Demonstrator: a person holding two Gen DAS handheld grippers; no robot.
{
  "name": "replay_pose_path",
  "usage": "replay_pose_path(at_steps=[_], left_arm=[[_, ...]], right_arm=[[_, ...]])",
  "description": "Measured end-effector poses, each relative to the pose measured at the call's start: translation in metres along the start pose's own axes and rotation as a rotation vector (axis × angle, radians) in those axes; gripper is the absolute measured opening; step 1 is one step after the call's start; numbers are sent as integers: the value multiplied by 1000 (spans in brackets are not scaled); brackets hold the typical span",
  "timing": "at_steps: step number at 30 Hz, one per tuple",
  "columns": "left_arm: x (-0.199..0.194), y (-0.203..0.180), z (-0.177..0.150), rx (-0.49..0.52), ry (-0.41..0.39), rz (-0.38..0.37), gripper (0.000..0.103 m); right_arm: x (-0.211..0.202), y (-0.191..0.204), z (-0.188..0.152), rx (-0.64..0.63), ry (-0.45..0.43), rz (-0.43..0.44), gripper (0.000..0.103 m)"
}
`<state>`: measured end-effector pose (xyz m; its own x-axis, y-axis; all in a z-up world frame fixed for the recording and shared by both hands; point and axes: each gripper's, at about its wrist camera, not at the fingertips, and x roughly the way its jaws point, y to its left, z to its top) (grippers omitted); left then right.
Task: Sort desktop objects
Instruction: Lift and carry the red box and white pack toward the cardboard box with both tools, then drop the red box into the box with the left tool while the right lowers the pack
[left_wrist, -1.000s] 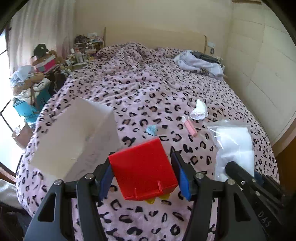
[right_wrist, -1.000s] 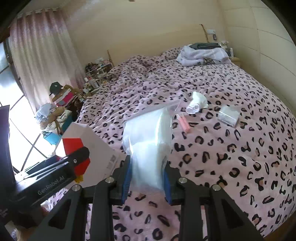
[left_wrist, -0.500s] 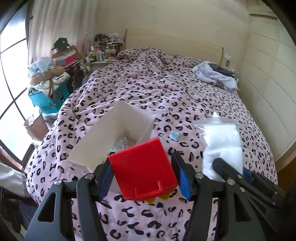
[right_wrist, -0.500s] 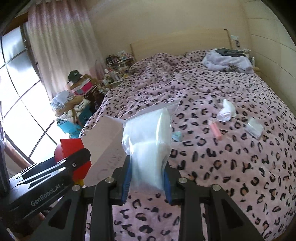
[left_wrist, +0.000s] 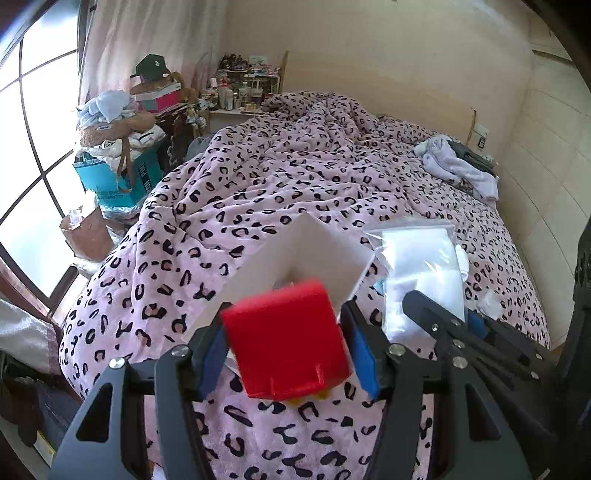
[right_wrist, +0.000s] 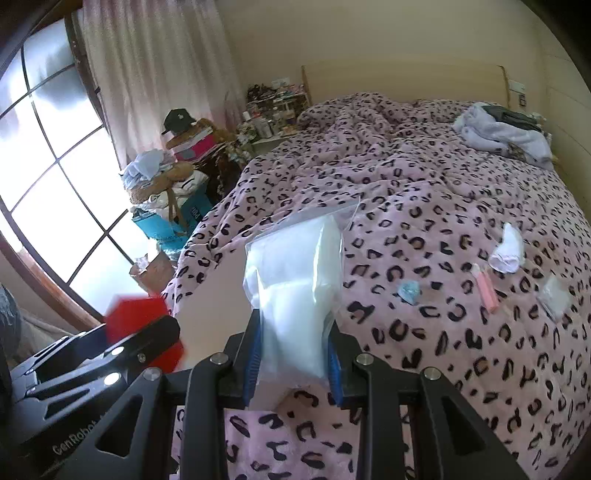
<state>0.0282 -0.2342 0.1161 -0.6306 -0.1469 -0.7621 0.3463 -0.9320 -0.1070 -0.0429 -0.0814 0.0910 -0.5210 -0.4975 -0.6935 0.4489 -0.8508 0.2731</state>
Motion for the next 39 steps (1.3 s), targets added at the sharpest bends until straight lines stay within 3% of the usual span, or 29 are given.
replay_pose_path(at_steps=[5, 9, 19, 28, 32, 39], left_arm=[[13, 15, 6, -28, 16, 16, 55], [31, 30, 6, -57, 45, 30, 55], [66, 56, 4, -107, 108, 54, 54], [65, 60, 0, -116, 118, 66, 58], [58, 62, 0, -120, 108, 69, 65], [47, 64, -1, -124, 94, 71, 67]], right_arm=[[18, 13, 15, -42, 25, 17, 30], [57, 25, 27, -84, 110, 42, 30], [99, 37, 20, -121, 220, 49, 30], [98, 43, 23, -172, 268, 21, 37], [84, 47, 25, -175, 247, 29, 37], [58, 43, 37, -129, 180, 37, 39]])
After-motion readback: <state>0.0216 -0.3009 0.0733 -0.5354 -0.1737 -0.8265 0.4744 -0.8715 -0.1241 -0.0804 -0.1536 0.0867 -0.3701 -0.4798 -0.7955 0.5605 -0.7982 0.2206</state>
